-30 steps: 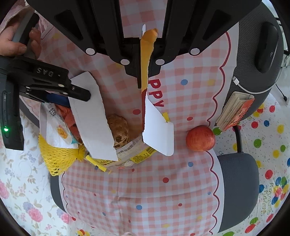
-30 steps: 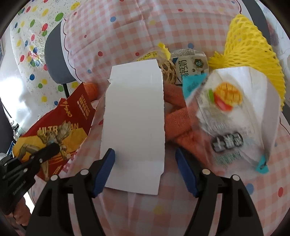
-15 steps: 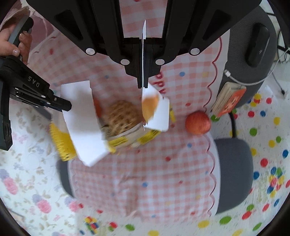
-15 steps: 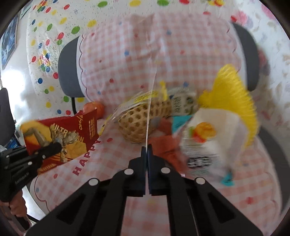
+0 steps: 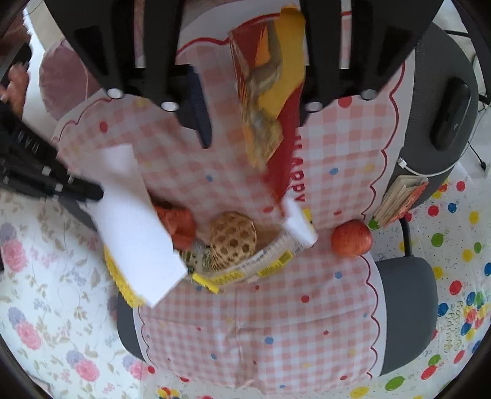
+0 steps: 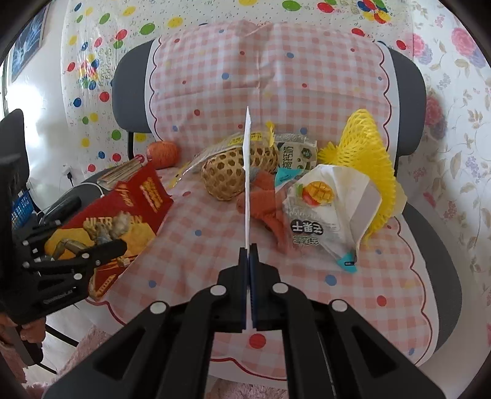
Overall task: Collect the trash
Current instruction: 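Grasp the white paper strip with the right gripper while the left holds the box, then carry box and paper strip to the wastebasket and release both, then return both grippers to the chair toward the clear plastic bag, then grasp the clear plastic bag with the right gripper and lift it, then grasp the white tissue packet with the left gripper while the right holds the bag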
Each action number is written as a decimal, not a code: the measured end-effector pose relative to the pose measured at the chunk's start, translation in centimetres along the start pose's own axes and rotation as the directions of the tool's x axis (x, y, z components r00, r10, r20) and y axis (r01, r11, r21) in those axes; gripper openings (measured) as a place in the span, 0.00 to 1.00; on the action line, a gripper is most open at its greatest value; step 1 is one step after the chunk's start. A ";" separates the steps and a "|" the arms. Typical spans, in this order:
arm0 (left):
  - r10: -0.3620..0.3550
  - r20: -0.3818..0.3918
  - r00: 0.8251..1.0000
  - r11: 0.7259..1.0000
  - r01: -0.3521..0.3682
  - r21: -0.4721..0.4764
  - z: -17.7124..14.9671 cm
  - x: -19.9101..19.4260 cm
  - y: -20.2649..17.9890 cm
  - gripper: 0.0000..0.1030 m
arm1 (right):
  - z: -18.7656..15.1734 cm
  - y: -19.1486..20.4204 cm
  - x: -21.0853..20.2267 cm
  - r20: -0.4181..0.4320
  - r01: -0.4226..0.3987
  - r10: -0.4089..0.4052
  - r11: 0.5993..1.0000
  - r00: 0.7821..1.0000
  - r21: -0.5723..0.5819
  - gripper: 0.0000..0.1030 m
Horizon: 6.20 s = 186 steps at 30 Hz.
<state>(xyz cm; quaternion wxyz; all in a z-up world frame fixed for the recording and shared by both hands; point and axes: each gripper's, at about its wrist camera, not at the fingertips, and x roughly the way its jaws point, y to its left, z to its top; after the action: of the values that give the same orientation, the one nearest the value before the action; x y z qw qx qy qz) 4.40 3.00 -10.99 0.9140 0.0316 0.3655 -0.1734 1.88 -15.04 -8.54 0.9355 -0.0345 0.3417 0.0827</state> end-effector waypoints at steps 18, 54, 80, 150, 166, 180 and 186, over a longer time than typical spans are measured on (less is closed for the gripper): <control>0.010 -0.026 1.000 0.997 -0.012 -0.073 2.5 0.7 3.0 0.04 | 0.5 -0.7 0.4 0.003 -0.032 0.032 0.998 0.999 0.048 0.02; -0.544 -0.040 0.838 0.751 0.507 0.424 -2.5 -0.8 -30.3 0.01 | -17.9 -16.5 -18.6 -0.133 0.496 -0.495 0.739 0.859 0.455 0.02; -0.474 -0.114 0.873 0.789 0.478 0.385 -3.2 3.7 -32.0 0.41 | -20.8 -20.9 -18.9 -0.159 0.502 -0.509 0.661 0.846 0.558 0.27; -0.004 0.035 0.999 0.998 0.002 0.061 5.0 4.3 -4.8 0.58 | 2.1 -8.5 -1.6 0.123 0.008 -0.029 0.986 0.992 0.169 0.02; -0.166 -0.016 0.986 0.979 0.167 0.117 5.9 6.5 -11.3 0.66 | -2.0 -15.3 -5.6 0.135 0.192 -0.242 0.932 0.961 0.308 0.02; -0.154 -0.021 0.988 0.975 0.156 0.161 10.1 11.4 -17.8 0.85 | -3.1 -18.0 -5.4 0.161 0.178 -0.247 0.919 0.955 0.352 0.02; -0.048 -0.035 0.998 0.973 0.055 0.225 10.9 15.3 -21.9 0.85 | -3.8 -19.9 -5.8 0.156 0.200 -0.277 0.901 0.948 0.385 0.02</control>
<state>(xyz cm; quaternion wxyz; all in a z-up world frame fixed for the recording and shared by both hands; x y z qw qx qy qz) 14.38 -24.03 -11.87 0.8941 0.1285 0.3576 -0.2369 -1.33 -35.83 -7.50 0.9590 0.1067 0.2449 -0.0946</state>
